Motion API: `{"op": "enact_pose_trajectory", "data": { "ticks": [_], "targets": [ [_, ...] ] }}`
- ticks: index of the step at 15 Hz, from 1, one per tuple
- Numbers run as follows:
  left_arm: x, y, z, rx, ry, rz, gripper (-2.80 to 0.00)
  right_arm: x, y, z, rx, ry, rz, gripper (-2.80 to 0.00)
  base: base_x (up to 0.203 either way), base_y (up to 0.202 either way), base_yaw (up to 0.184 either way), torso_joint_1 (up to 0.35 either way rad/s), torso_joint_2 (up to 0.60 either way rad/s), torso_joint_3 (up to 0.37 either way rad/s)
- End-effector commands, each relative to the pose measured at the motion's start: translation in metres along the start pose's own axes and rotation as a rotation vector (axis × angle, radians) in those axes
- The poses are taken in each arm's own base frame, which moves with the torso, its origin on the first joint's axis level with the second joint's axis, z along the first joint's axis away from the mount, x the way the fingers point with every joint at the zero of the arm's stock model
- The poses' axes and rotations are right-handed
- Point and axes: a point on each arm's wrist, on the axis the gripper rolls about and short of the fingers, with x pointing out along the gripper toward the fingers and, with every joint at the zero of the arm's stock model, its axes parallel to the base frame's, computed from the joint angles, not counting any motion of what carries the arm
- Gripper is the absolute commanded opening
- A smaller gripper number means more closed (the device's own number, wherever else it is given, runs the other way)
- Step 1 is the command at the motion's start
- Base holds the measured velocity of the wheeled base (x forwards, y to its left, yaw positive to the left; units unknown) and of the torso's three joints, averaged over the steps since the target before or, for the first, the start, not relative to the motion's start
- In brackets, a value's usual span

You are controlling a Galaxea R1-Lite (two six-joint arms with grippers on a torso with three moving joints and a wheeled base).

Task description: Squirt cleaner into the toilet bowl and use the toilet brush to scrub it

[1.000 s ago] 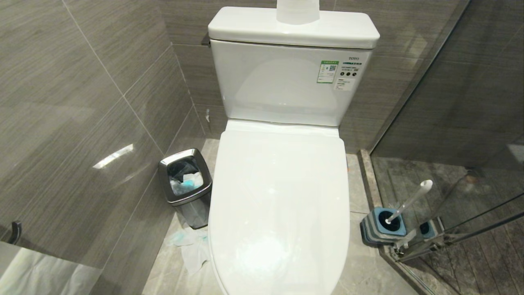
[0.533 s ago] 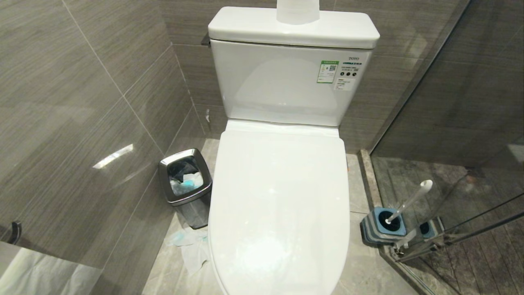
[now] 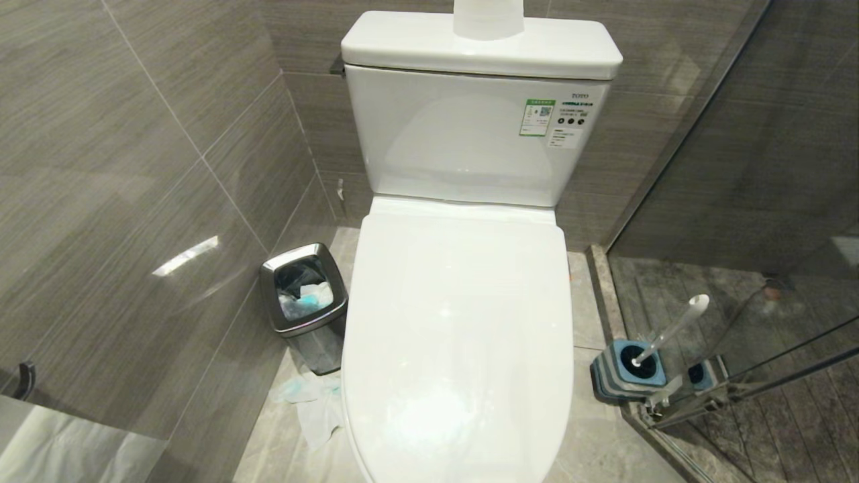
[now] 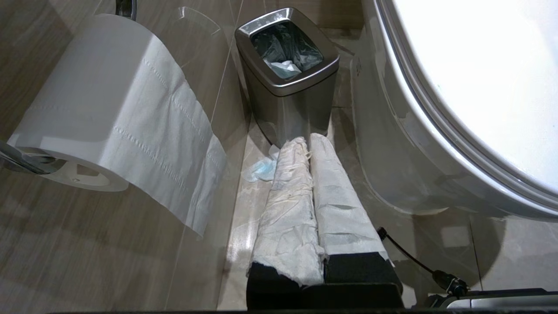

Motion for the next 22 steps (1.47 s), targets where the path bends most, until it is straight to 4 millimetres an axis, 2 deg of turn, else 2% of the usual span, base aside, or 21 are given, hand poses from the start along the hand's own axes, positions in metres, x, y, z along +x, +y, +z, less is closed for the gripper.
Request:
{"op": "enact_pose_trajectory", "data": {
  "ticks": [1,22],
  "targets": [
    [0.0002,0.0000,-0.0004,0.000,0.003,0.000,-2.80,0.0001,0.0000,-0.0003,0.000,0.001,0.000,-2.80,0.000,0.000,0.000,0.000,0.00,0.000],
    [0.0002,0.0000,-0.0004,0.000,0.003,0.000,-2.80,0.0001,0.0000,0.0000,0.003,0.000,0.000,-2.80,0.000,0.000,0.000,0.000,0.00,0.000]
  ]
}}
